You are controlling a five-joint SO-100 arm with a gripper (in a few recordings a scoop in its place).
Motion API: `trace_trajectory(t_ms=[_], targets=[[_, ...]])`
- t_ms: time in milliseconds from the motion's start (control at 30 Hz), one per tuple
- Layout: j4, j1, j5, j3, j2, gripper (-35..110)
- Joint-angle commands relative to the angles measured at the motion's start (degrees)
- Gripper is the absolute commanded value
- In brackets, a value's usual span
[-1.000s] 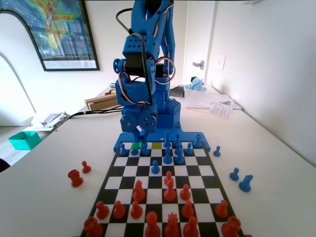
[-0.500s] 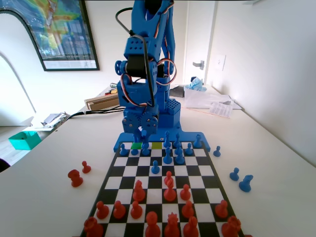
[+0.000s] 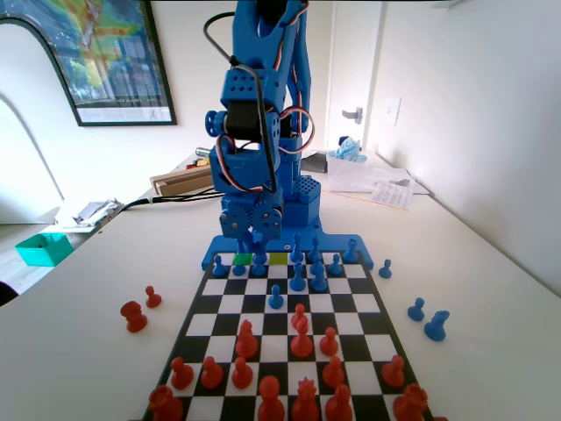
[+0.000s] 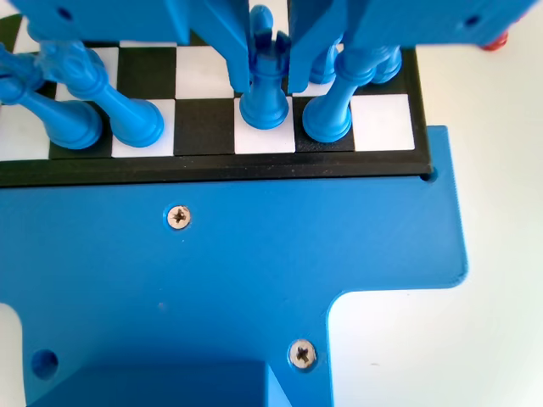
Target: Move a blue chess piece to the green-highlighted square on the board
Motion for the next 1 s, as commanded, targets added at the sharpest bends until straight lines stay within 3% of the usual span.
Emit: trace_trajectory(t_ms=[0, 667, 967], targets=[[0.18, 0.18, -0.88, -0.35, 0.62, 1], [1.23, 0.70, -2.11, -0.97, 0.70, 11], [8.88, 0.70, -1.85, -6.77, 0.70, 12]])
